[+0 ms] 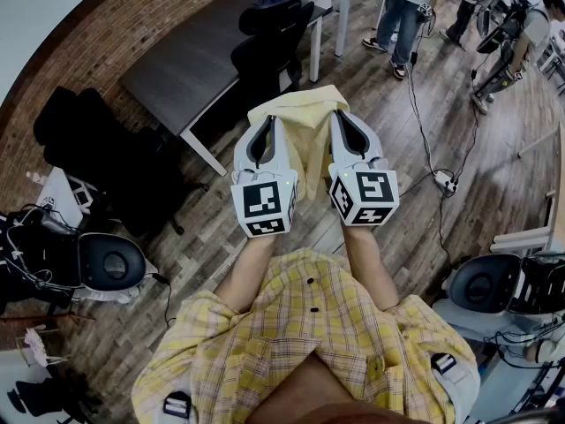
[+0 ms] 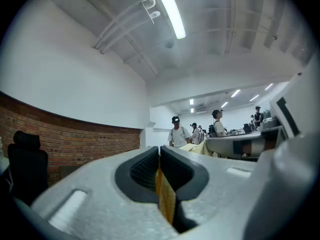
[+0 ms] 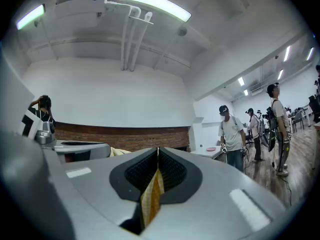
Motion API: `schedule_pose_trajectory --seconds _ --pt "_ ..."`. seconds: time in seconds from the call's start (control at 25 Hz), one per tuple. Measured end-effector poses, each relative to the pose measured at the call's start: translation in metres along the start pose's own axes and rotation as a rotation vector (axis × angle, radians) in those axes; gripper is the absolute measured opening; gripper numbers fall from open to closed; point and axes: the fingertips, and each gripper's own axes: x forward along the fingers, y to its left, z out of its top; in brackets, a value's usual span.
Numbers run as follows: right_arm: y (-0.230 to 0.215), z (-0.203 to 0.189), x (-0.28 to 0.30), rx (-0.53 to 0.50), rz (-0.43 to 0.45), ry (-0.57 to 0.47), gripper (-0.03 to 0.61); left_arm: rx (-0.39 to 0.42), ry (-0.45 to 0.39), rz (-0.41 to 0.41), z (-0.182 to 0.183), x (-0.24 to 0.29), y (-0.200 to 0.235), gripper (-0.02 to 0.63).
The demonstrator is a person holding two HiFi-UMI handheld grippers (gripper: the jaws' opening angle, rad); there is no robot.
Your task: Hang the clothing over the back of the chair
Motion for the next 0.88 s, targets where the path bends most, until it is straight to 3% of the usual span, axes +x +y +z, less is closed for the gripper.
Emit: schedule_pose_trajectory --seconds 0.48,0.88 --pt "-0.003 0.001 -0.023 0.017 0.063 -0.020 0.014 -0.007 -0.014 0.047 0.003 -0.021 -0.020 0.012" --pt "-0.019 -0.011 -0.056 0.016 0.144 -0.007 0.014 -0.002 0.006 0.103 -0.012 -0.041 -0.061 0.012"
